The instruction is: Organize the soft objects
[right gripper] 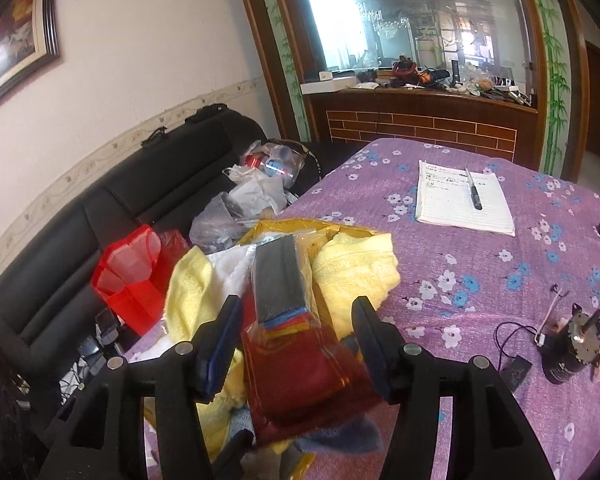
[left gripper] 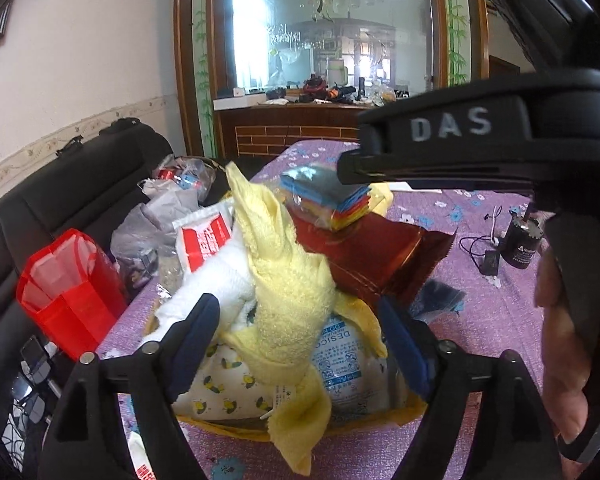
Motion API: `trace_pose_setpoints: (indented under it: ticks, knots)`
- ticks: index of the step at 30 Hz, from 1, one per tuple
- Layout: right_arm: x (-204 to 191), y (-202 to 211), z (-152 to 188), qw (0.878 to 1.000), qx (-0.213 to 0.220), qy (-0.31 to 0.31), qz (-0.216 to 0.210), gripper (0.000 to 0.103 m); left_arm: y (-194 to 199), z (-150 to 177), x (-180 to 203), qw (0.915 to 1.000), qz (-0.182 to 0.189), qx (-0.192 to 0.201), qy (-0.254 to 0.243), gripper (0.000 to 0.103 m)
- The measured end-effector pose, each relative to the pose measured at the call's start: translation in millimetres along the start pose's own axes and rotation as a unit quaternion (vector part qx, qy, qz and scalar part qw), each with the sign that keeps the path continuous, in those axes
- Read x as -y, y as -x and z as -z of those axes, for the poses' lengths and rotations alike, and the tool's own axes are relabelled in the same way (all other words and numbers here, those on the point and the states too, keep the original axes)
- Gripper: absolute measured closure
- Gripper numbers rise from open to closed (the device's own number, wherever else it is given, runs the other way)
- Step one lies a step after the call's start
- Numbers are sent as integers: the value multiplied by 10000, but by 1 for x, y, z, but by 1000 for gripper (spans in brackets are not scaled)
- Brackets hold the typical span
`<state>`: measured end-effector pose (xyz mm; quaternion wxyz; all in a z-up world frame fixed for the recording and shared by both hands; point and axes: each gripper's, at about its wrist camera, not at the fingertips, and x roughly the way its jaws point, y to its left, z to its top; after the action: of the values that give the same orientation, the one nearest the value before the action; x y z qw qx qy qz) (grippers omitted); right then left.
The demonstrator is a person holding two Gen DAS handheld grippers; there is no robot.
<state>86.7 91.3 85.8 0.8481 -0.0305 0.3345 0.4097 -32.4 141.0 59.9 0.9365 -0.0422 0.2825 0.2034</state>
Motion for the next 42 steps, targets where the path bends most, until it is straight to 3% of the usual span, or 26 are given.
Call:
trace_pose_setpoints:
  ticks: [10, 13, 15, 19, 21, 24, 26, 30, 35, 42]
  knots:
    - [20, 59, 32, 9991, 341, -224, -103, 24, 24, 11, 0, 10000, -39, 56, -53, 20]
    - [29, 76, 54, 9989, 421, -204, -29, 18, 37, 20, -3, 9998, 4, 175, 8, 15]
    - [34, 84, 72, 9987, 469, -192, 40, 11, 45, 25, -3, 9995, 84, 298, 109, 6]
    - [41, 92, 106, 9985, 519, -114, 136, 11, 52, 35, -1, 9988, 81, 403, 270, 1]
    - [42, 94, 110, 9983, 552, -52, 156, 10, 50, 37, 4, 9990, -174, 362, 192, 0]
    - [41, 100, 111, 9974, 682, 10, 232, 8, 43, 37, 13, 9958, -892, 188, -97, 0]
    - [39, 103, 112, 9967, 734, 82, 329, 7, 38, 35, 13, 9937, -1113, 64, -124, 0]
    - [34, 105, 113, 9959, 777, 207, 407, 2, 23, 30, 13, 9907, -1278, -419, -191, 0]
    - [28, 106, 114, 9949, 806, 374, 482, 1, 16, 34, 3, 9933, -948, -661, 63, 0]
    - [22, 96, 118, 9956, 614, 554, 441, 1, 21, 39, 4, 9901, -1340, -399, -158, 0]
